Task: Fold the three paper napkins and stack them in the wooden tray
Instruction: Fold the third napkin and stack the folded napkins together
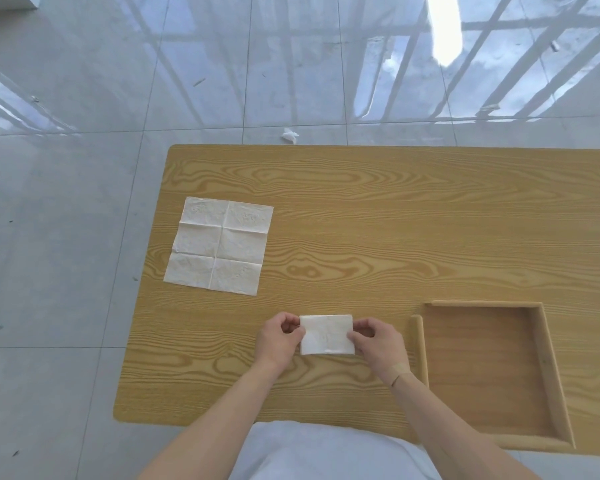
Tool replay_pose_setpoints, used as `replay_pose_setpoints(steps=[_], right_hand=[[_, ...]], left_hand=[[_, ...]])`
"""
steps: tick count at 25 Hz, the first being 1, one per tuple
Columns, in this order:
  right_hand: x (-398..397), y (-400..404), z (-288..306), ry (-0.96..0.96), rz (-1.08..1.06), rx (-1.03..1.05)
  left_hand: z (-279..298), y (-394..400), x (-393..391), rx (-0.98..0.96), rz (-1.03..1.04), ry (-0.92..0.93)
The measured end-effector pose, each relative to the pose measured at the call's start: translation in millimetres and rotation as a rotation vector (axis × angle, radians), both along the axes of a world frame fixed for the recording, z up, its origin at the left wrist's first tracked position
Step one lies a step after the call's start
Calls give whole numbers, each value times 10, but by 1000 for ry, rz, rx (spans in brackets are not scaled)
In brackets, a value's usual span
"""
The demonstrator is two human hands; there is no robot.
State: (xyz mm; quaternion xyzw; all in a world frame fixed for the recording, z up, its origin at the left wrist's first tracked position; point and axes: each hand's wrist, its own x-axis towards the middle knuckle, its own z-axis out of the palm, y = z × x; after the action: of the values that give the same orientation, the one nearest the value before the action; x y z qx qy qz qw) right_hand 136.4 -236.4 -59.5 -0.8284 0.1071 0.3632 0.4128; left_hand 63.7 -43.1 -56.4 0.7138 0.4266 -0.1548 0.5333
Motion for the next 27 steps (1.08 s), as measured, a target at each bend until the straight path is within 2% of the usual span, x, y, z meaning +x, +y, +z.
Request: replay_pose_setpoints(steps=[16,22,27], right_hand=[[-57,56,48,-146,24,-113],[-49,69,86,-207,156,-216],[-113,-4,153,-422,388,-322]], left_hand=[[6,-61,14,221,-137,-11],[42,-67,27,254,-167,2],[94,98,-153,275,-284,35]])
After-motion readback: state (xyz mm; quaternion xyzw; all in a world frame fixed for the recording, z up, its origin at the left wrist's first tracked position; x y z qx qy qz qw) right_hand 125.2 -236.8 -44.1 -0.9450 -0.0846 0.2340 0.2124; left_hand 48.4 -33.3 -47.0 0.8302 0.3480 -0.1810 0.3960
